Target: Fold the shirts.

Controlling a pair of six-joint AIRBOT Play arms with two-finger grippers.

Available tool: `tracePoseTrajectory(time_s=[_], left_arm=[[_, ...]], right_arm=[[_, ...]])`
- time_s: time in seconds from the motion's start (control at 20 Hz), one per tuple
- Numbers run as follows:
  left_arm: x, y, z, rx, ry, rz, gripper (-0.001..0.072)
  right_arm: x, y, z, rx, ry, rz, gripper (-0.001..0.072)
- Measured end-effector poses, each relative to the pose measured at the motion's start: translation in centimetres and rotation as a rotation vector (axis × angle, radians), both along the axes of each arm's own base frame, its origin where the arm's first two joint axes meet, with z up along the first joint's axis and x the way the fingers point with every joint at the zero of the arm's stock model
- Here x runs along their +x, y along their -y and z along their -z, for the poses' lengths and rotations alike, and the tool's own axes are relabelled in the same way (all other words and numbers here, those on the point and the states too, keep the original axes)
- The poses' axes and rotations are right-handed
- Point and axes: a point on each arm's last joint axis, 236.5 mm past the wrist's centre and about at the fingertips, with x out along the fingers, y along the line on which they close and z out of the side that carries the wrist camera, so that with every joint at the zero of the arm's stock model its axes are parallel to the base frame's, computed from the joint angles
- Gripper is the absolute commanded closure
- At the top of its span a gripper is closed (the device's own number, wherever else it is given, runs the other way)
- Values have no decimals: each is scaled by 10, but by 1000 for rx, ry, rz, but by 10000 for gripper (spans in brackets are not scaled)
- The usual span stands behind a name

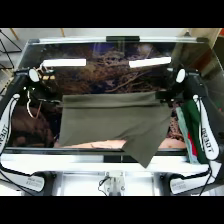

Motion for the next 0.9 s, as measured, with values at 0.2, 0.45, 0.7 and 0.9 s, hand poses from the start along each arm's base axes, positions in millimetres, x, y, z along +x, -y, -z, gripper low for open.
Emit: tracePoseTrajectory(time_s=[0.2,0.45,0.7,0.9], left_arm=[[-12,10,16,-43,-71,7,682],[-23,22,22,-94,-125,0,682],[-43,28,35,-119,-199,-29,460],[-48,25,24,-129,-221,-43,237]], right_arm=[[0,2,15,-8,-11,12,646],[5,7,21,-25,5,23,645],[7,9,22,-29,12,34,493],[-2,14,6,-52,0,25,217]])
